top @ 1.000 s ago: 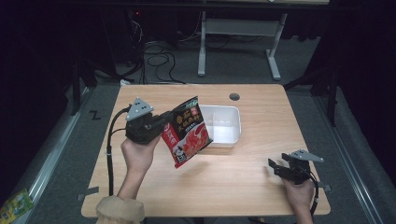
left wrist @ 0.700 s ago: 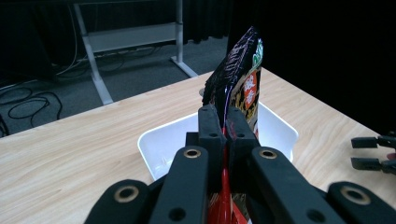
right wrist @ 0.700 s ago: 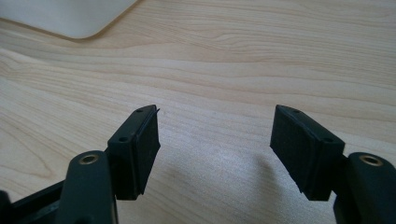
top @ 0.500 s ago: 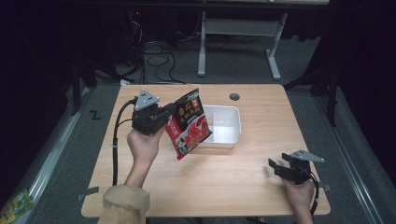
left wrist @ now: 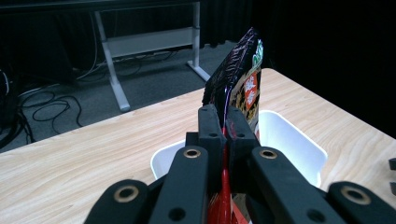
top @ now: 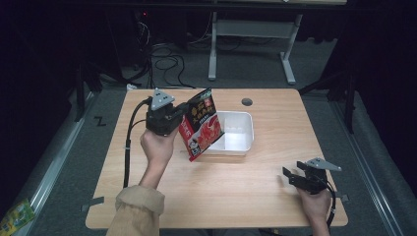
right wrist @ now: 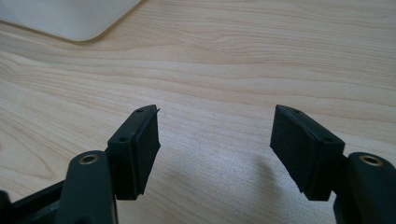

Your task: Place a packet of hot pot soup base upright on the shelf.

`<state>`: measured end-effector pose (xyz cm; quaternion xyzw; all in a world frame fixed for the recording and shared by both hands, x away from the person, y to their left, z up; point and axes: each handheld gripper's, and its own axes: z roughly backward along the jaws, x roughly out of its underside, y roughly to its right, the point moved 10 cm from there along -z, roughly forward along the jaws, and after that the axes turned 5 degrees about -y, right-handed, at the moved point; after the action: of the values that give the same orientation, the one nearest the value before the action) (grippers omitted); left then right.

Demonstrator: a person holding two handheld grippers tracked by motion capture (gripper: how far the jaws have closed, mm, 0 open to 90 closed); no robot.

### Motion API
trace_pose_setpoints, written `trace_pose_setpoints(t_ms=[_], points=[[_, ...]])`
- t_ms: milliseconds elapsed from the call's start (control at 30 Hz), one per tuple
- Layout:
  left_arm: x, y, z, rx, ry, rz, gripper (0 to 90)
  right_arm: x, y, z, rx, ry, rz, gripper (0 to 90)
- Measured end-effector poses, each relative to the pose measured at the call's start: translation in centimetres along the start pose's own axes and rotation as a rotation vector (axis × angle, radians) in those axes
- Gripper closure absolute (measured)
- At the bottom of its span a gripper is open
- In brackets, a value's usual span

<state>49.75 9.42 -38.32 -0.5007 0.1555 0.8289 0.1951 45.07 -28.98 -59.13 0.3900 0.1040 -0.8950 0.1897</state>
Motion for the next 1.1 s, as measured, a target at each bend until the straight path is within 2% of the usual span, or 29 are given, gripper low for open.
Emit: trace_pose_setpoints(t_ms=[133,300,533,667,1100], points=[[-0.2,-0.2,-0.6,-0.013,0.001,0.007,88.3,0.0,0.0,0.0,0.001,-0.001,-0.006,33.3],[-0.8,-0.3,-1.0,-0.033,-0.002,-0.014,88.3,0.0,0.0,0.0,0.002,0.0,-0.009,33.5],[-1.6,-0.7,-2.1,-0.051,0.006,0.008,88.1,0.0,0.1,0.0,0.001,0.004,-0.005,33.4],[-1.5,-0.7,-2.8,-0.07,-0.009,-0.018,88.1,0.0,0.0,0.0,0.001,0.002,-0.007,33.4],[-1.3,-0.9,-4.8,-0.088,-0.029,-0.014,88.0,0.0,0.0,0.0,0.004,-0.003,-0.003,33.4]])
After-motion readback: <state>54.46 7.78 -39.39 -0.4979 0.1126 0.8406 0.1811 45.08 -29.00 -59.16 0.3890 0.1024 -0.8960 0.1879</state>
